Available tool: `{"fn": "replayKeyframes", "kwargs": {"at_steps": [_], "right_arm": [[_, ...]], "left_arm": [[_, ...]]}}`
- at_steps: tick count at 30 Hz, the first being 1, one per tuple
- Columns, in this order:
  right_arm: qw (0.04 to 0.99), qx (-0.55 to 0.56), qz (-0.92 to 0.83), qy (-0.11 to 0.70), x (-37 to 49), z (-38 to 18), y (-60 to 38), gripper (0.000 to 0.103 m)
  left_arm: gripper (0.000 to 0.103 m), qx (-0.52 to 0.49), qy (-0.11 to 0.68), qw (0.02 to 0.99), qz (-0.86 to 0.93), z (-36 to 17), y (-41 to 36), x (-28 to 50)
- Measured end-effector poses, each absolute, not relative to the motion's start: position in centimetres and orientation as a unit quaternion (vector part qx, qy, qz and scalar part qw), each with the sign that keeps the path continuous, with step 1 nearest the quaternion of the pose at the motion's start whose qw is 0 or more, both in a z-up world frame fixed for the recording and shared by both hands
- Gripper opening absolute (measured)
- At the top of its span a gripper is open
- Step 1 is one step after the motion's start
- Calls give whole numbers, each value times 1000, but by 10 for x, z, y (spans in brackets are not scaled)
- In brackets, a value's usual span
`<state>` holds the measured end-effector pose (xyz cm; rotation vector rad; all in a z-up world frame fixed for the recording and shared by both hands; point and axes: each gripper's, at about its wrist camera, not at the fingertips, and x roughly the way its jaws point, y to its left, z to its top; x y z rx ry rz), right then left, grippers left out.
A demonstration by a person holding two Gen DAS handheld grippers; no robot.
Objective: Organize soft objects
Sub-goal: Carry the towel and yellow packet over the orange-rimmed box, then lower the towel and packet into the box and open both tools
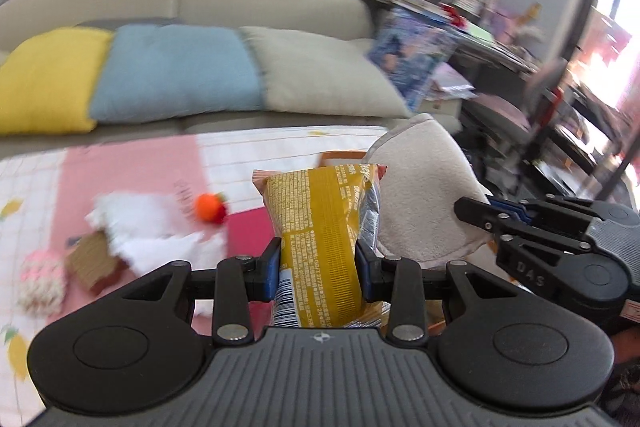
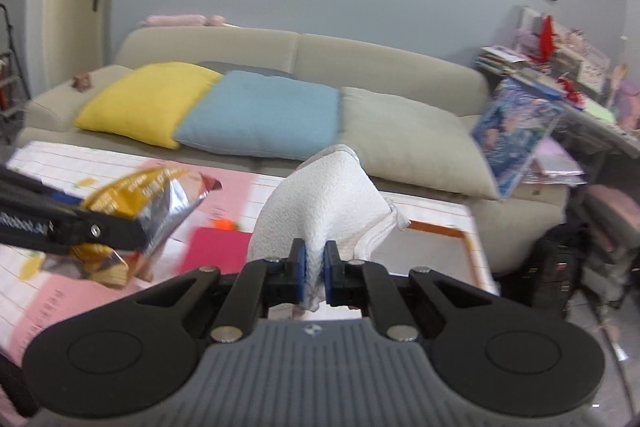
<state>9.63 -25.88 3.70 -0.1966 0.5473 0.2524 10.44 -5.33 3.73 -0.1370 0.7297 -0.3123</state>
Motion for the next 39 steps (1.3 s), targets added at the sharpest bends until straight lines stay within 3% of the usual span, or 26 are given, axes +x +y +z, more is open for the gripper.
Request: {"fn": "replayKeyframes", "kwargs": {"at_steps": [18,39], "right_arm": [[926,-133,49,351,147,-7,-345,6],[880,-140,76,447,192,-79,-356,8]], "left_arm": [[41,35,390,881,-266,9,-188,177],[42,117,469,833,-270,-58,-224,203]]}}
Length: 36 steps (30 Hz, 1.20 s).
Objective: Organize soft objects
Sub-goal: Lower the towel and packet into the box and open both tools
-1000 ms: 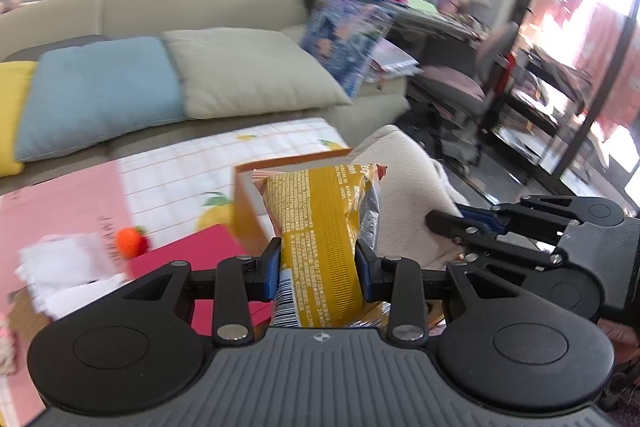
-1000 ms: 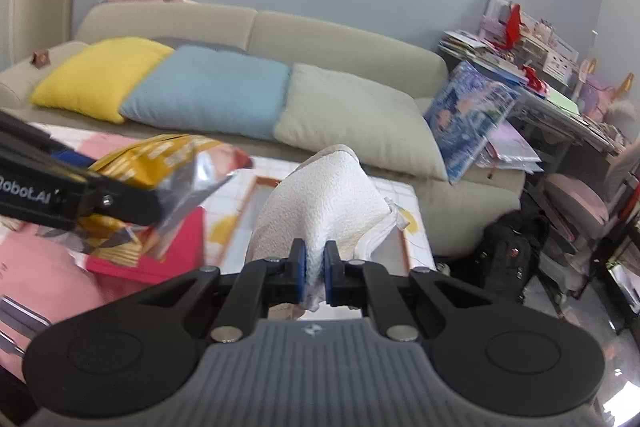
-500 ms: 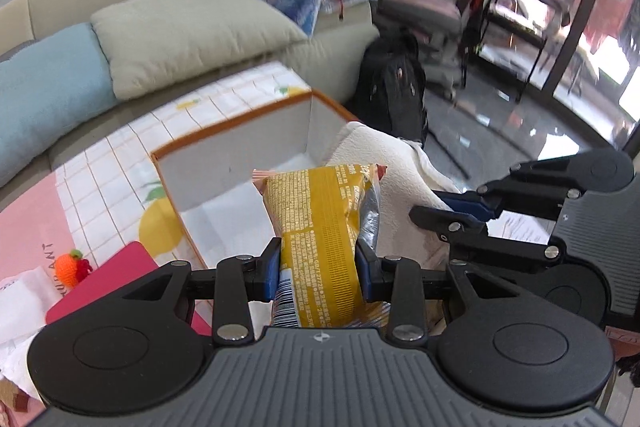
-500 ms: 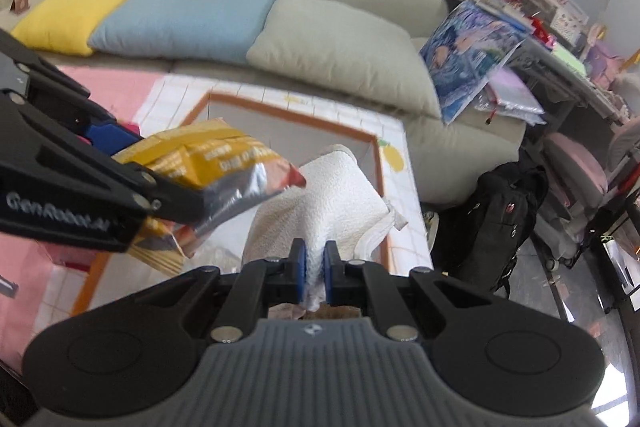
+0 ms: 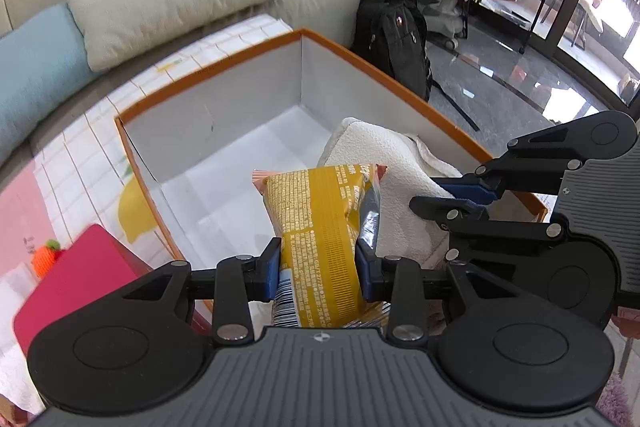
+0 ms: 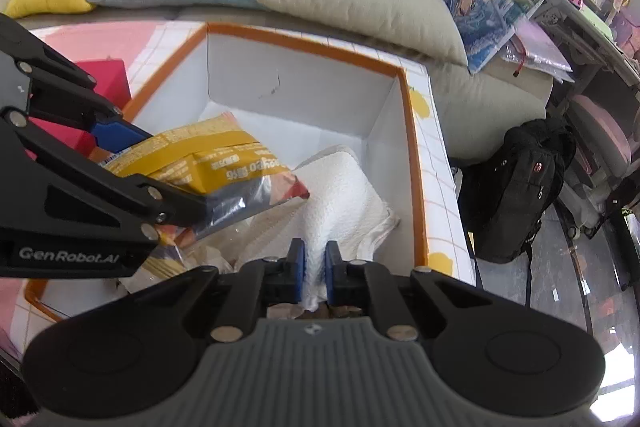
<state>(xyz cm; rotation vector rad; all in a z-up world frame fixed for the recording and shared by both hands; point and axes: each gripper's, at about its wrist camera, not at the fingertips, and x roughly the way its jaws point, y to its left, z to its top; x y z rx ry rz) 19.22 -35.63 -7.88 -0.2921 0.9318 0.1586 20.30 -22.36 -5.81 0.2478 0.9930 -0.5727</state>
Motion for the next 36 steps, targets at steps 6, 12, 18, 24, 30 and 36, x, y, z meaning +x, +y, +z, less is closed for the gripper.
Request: {"fn": "replayKeyframes", "kwargs": {"at_steps": [6,12,18,24,30,36], "right_arm": [[873,-150,76,457,194,-85,-354,15],[872,-161,76,456,193,-83,-351,21],[872,-167,73,455,189,-79,-351,31],[879,-164,58,443,184,-67,-353,44],[885,-194,38,421,173,-49,-346,58],[895,-228,16,383,155,-25,-332,63]], "left_arm": [[42,114,488,823,-269,-67,-227,206],[43,113,498,818,-266,-72,-226,207],[48,112,493,821,-265,-68,-226,206],[57,97,474,833,-267,-53,-218,206],[63,89,455,845,-267,-40,-208,198],[63,70,419,866,-262,-17,-191,183]]}}
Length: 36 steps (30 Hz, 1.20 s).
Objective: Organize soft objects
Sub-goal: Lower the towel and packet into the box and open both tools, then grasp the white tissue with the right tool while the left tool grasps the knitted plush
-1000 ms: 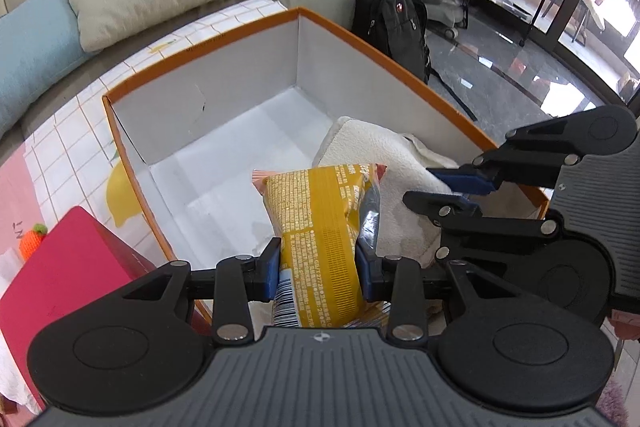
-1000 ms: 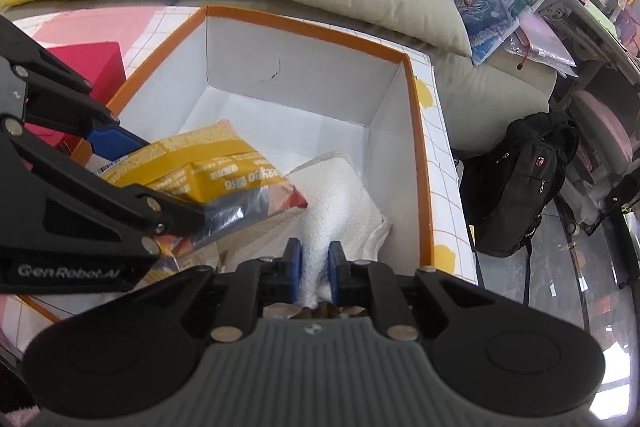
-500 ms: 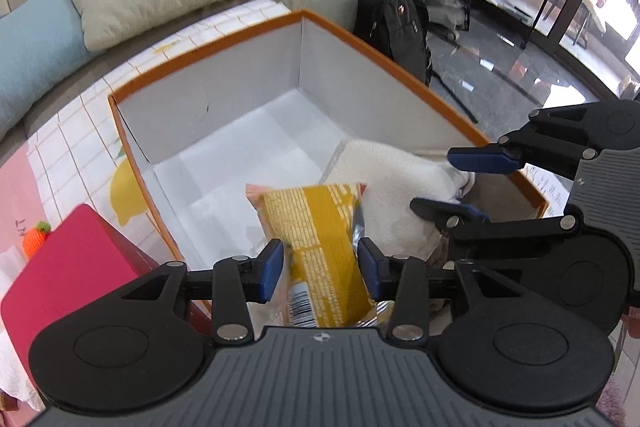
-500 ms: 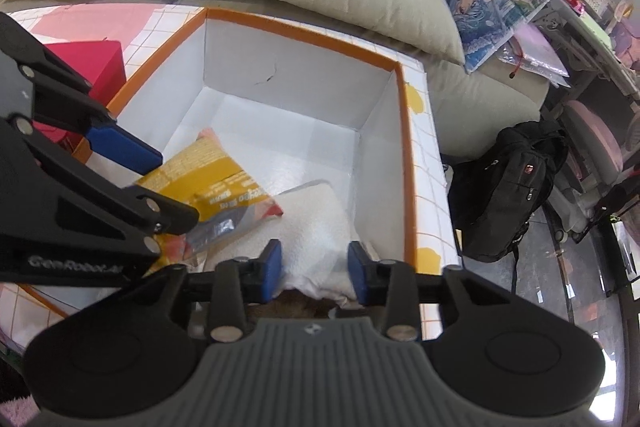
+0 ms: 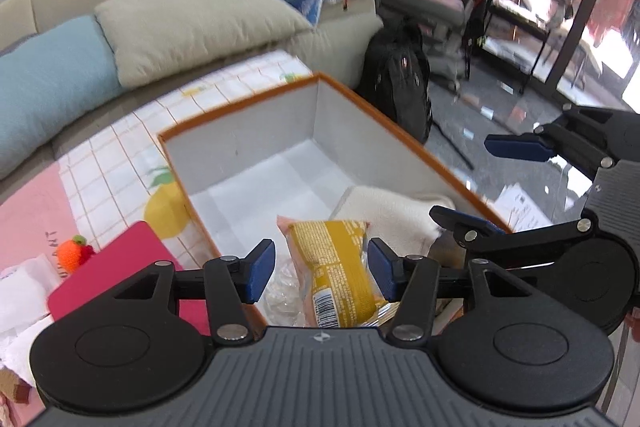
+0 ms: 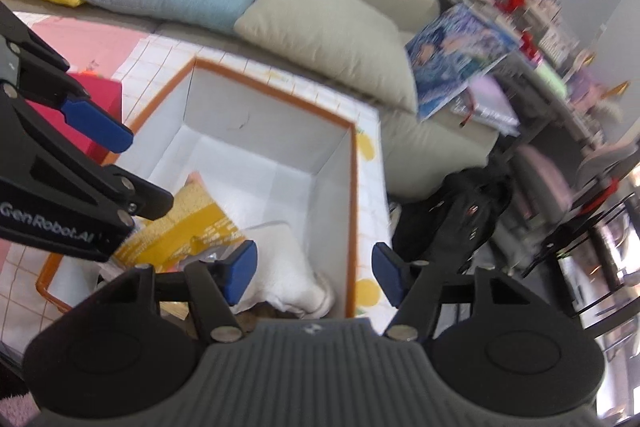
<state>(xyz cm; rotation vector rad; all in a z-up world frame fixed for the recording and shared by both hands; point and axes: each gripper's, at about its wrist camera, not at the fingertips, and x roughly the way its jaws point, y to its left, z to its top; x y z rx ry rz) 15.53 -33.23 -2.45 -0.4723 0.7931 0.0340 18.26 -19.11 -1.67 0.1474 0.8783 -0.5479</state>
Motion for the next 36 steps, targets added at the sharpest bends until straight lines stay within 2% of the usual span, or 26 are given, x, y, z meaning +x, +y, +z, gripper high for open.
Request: {"fn": "replayKeyframes", "kwargs": {"at_steps": [9,22,36], "right_arm": [[931,-140,21,337,125,6,-310,63],[937,-47,68,338,106,-3,-237,65],[921,-93,167,339,106,-18,-141,68]], "left_arm": [[63,58,359,902,-231,13,-149,147],[63,32,344,930,-126,12,-54,101],[63,-45,379,924,-20,-26,51,77]]}}
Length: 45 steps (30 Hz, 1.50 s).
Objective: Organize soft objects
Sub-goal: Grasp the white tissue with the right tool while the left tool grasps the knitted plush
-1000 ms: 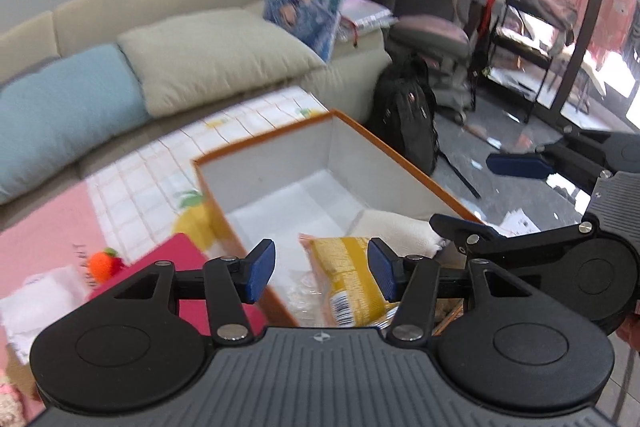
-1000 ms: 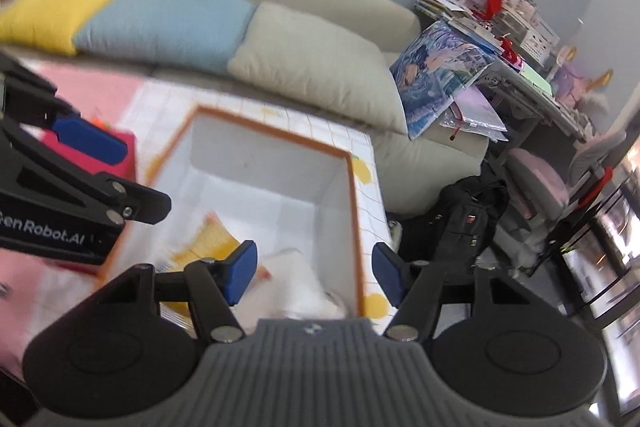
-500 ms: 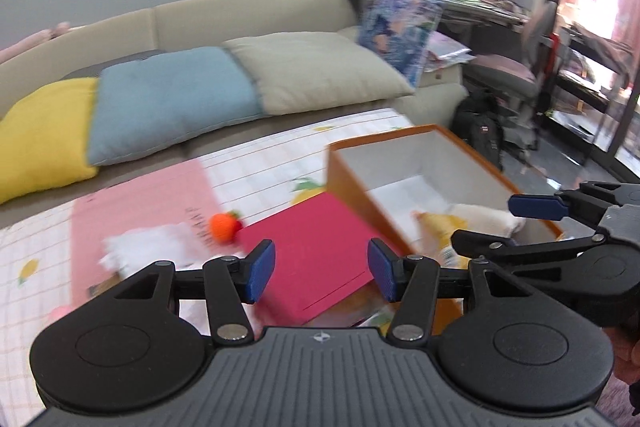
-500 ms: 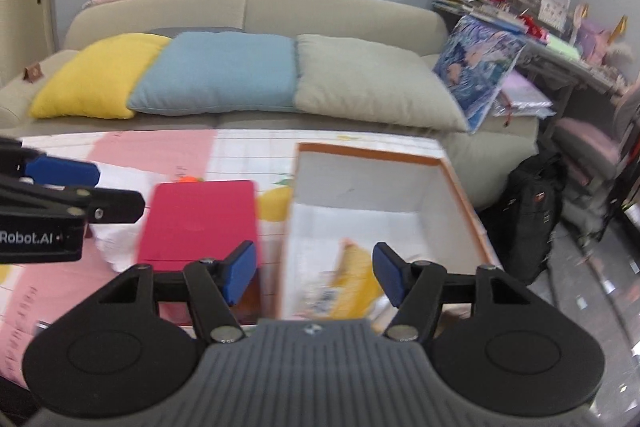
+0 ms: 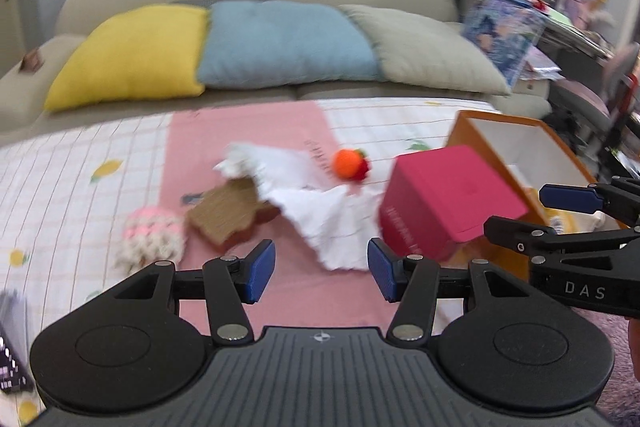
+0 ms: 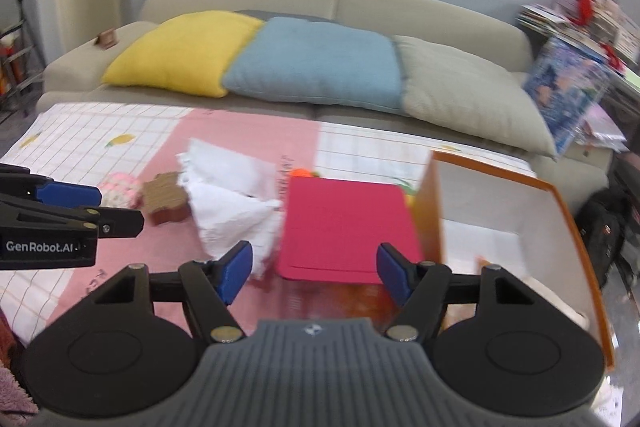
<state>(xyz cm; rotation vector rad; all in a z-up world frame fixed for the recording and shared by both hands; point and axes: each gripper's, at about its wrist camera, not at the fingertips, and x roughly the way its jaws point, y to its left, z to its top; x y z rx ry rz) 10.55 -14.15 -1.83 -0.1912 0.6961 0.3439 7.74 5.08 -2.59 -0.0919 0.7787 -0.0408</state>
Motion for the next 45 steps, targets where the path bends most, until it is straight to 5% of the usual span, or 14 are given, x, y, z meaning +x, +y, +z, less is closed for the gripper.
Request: {"fn": "replayKeyframes", "kwargs": {"at_steps": [11,26,32,38,40,42,43,45], "right_arm": [[899,-147,234,339,132,-44,-74,67],[873,-186,250,376,188,-99,-12,67],[870,-188,255,377,211,-111,9,65],[863,-224,250,378,227,-133,23,39],[861,-221,250,382,231,-135,21,14],[858,-216,255,389,232,-135,17,0],[856,-214,259,393,231,-135,16,0],[853,-202,268,399,225,-131,10,0]], "left_arm": [[63,-57,399,914,47,-50,99,78],[86,-23,402,908,118,-96,156,114],[87,29,410,904,120,-119,157,139],[87,82,429,892,117,-141,152,158],[86,89,435,889,114,-145,152,162],[73,101,437,887,113,-147,152,164],[70,103,437,886,112,-148,152,166],[45,96,435,889,102,-146,152,165]]}}
